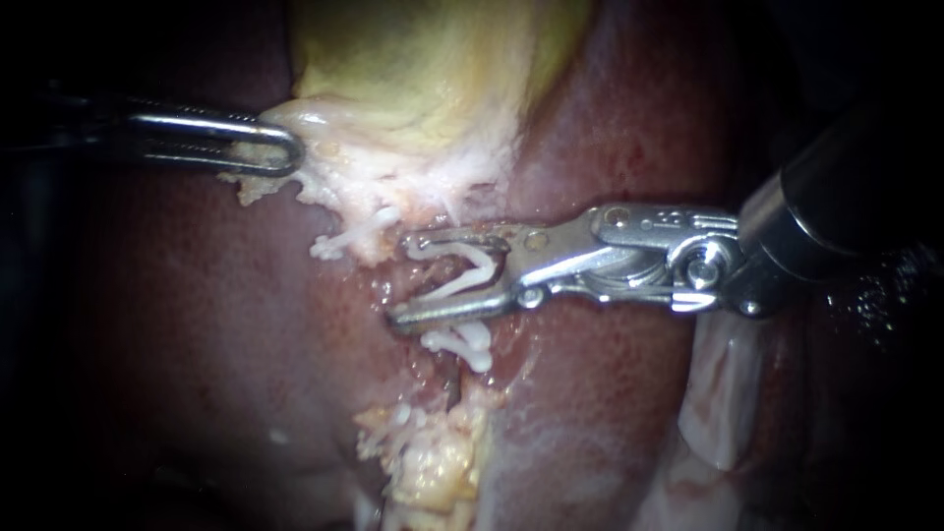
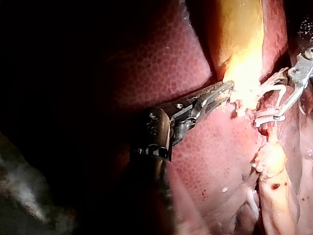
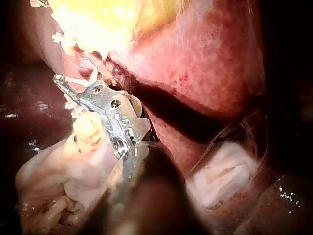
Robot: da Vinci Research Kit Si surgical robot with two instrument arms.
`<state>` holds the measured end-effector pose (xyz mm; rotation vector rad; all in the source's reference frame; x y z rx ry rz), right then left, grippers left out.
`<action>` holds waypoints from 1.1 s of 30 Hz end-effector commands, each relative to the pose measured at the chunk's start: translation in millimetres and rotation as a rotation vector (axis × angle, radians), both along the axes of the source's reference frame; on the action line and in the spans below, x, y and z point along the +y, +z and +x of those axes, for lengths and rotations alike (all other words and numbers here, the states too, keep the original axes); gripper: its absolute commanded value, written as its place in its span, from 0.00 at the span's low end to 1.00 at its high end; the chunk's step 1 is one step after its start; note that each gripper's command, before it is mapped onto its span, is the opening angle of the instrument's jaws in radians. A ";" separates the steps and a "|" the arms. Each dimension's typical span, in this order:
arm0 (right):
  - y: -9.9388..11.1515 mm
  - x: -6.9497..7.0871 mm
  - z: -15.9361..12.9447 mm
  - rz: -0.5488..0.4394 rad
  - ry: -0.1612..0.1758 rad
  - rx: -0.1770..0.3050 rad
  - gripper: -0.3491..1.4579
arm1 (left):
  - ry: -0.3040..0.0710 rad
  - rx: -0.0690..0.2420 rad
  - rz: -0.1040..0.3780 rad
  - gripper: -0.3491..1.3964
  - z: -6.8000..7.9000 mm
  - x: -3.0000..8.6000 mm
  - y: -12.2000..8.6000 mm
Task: Clipping third clip right tube
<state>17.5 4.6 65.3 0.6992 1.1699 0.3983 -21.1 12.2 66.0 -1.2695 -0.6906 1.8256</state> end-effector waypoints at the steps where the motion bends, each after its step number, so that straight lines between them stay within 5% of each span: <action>1: -0.1 0.0 -0.1 0.000 -0.001 0.001 0.44 | 0.000 0.000 0.000 0.00 0.0 0.0 0.0; 18: -1.8 0.1 -4.8 0.033 -0.007 0.028 0.44 | 0.001 0.000 0.000 0.00 0.1 0.0 0.0; 33: 2.0 2.6 -6.5 0.059 0.006 0.014 0.44 | 0.001 0.000 0.000 0.00 0.1 0.0 -0.1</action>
